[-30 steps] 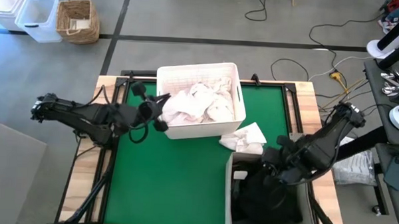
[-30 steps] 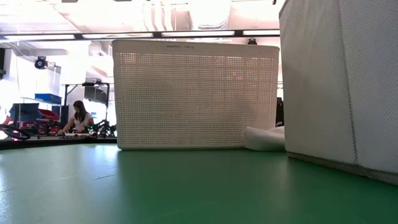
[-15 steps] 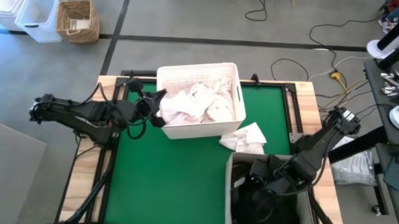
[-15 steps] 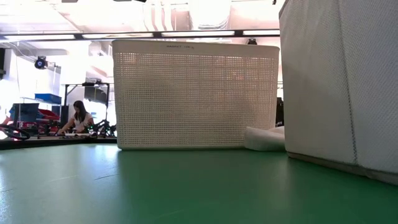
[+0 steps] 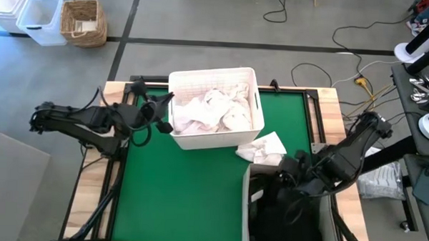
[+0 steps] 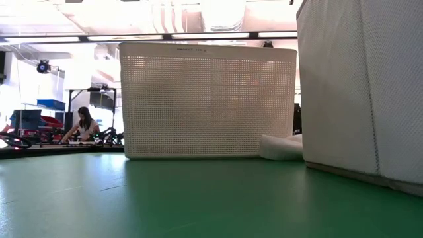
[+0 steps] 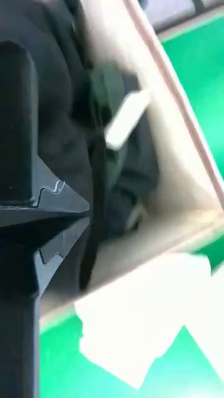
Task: Pick and place trash into bin
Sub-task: Put the black cloth into the white fabric storage bin, then put the white cloth into the white plastic storage bin
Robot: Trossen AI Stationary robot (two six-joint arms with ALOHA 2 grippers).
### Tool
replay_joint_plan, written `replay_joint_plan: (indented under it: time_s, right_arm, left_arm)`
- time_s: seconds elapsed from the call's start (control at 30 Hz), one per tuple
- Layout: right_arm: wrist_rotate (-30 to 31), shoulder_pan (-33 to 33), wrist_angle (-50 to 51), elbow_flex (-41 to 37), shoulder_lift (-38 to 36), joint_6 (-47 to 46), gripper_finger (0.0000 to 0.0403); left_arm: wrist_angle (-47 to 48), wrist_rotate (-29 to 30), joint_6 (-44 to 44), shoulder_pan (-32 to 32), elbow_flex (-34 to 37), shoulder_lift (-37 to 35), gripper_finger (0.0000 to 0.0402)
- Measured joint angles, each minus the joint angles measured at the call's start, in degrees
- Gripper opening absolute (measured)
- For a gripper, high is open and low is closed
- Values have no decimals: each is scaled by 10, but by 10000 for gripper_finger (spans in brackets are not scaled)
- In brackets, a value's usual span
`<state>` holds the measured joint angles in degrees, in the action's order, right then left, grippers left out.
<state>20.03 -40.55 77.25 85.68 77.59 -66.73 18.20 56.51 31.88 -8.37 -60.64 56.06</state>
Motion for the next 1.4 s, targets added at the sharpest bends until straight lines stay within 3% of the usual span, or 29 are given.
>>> replay_joint_plan:
  time_s: [0.27,0.53,1.07,1.4]
  right_arm:
    - [39,26,46,27,-13,4,13]
    - [135,105,121,91,-15,37,13]
    - [84,426,126,114,-17,292,13]
    - [67,486,121,72,-20,336,13]
  left_arm:
    - [14,6,0,8,0,-36,1]
    - [23,124,0,8,0,-56,1]
    - [146,126,-119,8,0,-74,1]
    - [162,125,-133,8,0,-74,1]
